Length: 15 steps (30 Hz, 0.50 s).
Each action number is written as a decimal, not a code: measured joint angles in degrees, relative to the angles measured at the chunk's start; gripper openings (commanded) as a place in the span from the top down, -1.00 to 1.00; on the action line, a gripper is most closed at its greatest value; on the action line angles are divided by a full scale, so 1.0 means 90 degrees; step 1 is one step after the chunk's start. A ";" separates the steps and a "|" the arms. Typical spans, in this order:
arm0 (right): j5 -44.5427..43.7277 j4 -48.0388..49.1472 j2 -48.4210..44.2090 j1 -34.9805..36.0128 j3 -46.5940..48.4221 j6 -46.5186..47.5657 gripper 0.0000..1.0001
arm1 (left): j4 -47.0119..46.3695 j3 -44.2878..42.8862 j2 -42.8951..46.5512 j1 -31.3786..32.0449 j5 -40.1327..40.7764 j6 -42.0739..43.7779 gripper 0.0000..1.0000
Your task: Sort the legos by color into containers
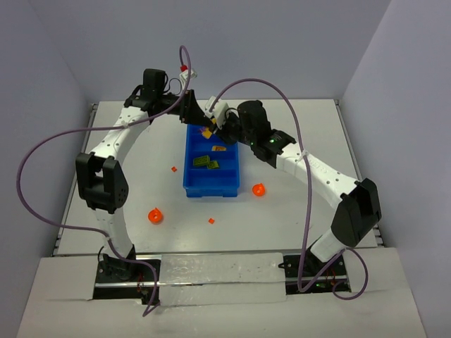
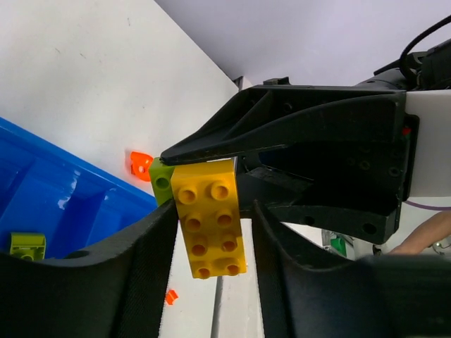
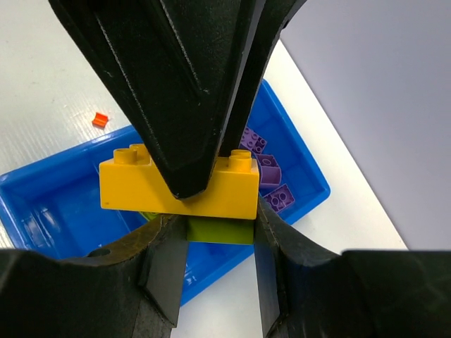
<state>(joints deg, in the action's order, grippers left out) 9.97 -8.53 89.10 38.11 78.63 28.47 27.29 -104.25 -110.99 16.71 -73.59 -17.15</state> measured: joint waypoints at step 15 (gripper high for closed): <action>-0.0107 0.0445 -0.0185 0.0007 -0.0557 0.0302 1.00 | -0.0148 -0.0061 -0.0152 -0.0216 -0.0069 -0.0369 1.00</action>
<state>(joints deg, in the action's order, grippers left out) 9.02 -4.53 87.43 38.17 73.62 31.19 25.96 -104.80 -112.36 14.77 -74.20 -20.47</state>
